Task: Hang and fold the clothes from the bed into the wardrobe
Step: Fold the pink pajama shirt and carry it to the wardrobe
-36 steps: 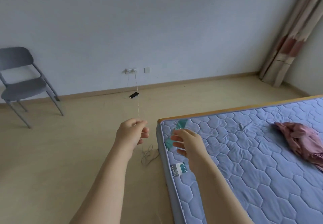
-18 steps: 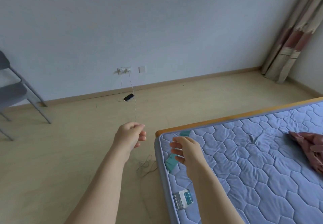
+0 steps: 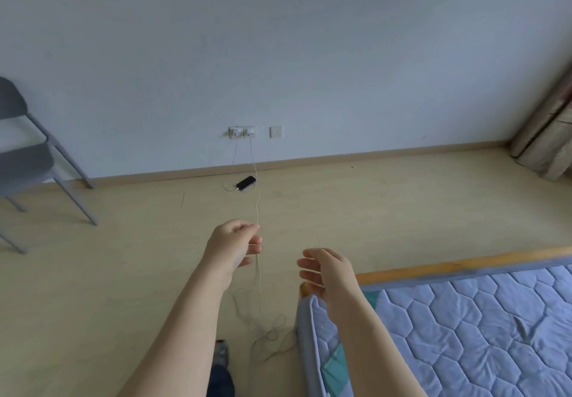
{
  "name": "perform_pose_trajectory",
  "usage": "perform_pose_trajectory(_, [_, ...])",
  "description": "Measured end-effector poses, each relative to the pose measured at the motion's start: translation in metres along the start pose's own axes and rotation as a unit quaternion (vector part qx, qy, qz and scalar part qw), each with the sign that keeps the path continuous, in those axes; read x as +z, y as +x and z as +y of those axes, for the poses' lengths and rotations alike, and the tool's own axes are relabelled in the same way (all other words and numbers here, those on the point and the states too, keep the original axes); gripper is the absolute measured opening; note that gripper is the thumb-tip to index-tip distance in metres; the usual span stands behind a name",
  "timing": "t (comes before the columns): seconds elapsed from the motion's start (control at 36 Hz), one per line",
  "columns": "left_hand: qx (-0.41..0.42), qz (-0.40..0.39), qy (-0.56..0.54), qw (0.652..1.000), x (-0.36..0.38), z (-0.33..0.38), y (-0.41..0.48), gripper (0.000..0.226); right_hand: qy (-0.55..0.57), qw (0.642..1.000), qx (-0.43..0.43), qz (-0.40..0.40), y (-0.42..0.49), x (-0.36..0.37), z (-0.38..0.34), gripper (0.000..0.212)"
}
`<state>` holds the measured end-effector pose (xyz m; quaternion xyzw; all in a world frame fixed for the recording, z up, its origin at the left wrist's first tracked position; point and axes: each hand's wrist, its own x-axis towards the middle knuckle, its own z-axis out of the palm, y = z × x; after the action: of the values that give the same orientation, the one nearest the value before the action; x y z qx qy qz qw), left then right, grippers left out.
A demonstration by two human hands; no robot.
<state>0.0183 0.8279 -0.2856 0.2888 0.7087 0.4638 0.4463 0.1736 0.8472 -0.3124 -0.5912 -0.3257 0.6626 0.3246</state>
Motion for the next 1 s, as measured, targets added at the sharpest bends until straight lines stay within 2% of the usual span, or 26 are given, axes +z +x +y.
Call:
perform_pose_trajectory(0.28, [0.019,-0.058,0.053,0.997,-0.04,0.072,0.195,0.011,0.056,0.997,0.007,0.052,0.134,0.118,-0.084,0.011])
perform_pose_trajectory(0.44, [0.024,-0.099,0.06,0.993,-0.04,0.109,0.267,0.01,0.087,0.993,0.006,0.083,0.184,0.154,-0.124,0.011])
perform_pose_trajectory(0.78, [0.018,-0.161,0.081,0.983,0.004,0.145,0.35,0.012,0.12,0.985,0.019,0.119,0.259,0.156,-0.172,0.012])
perform_pose_trajectory(1.0, [0.029,-0.206,0.096,0.974,0.101,0.186,0.413,0.013,0.145,0.978,-0.008,0.148,0.335,0.09,-0.231,0.01])
